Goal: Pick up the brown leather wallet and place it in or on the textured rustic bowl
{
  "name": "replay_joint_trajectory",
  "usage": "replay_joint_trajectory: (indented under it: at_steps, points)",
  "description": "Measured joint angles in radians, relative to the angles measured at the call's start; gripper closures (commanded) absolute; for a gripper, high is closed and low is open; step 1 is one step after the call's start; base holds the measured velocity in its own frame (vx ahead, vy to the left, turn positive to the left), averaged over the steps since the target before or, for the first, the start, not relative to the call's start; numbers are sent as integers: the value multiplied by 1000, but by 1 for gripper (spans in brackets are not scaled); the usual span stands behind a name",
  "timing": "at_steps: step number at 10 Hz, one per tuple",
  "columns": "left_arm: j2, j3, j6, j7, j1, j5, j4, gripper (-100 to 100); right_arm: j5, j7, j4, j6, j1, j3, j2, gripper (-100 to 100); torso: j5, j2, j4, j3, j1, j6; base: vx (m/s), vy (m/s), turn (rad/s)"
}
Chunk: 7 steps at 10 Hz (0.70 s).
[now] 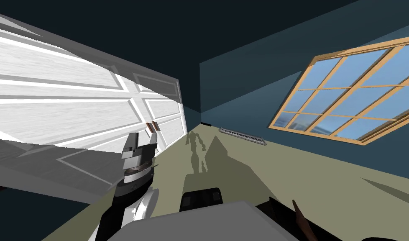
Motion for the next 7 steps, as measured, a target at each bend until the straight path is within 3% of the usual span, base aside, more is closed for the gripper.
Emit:
replay_joint_trajectory:
  at_steps: [1, 2, 5, 6, 7]
  points:
    - [0, 0, 0, 0, 0, 0, 0, 0, 27, 36, 72, 4, -5, 10, -3, -100, 0, 0, 0, 0, -1, 0, 0, -21, 98]
    - [0, 0, 0, 0, 0, 0, 0, 0, 37, 41, 59, 21, 15, 18, -31, -100, 0, 0, 0, 0, 0, 1, -3, -7, 184]
    - [0, 0, 0, 0, 0, 0, 0, 0, 86, 83, 114, 54, 52, 36, -78, -100, 0, 0, 0, 0, 0, 1, -4, -11, 176]
    - [0, 0, 0, 0, 0, 0, 0, 0, 98, 112, 194, 31, 39, 28, -76, -100, 0, 0, 0, 0, 0, 1, -2, -9, 97]
    - [0, 0, 0, 0, 0, 0, 0, 0, 105, 121, 189, 33, 55, 32, -93, -100, 0, 0, 0, 0, 1, 1, -4, -6, 206]
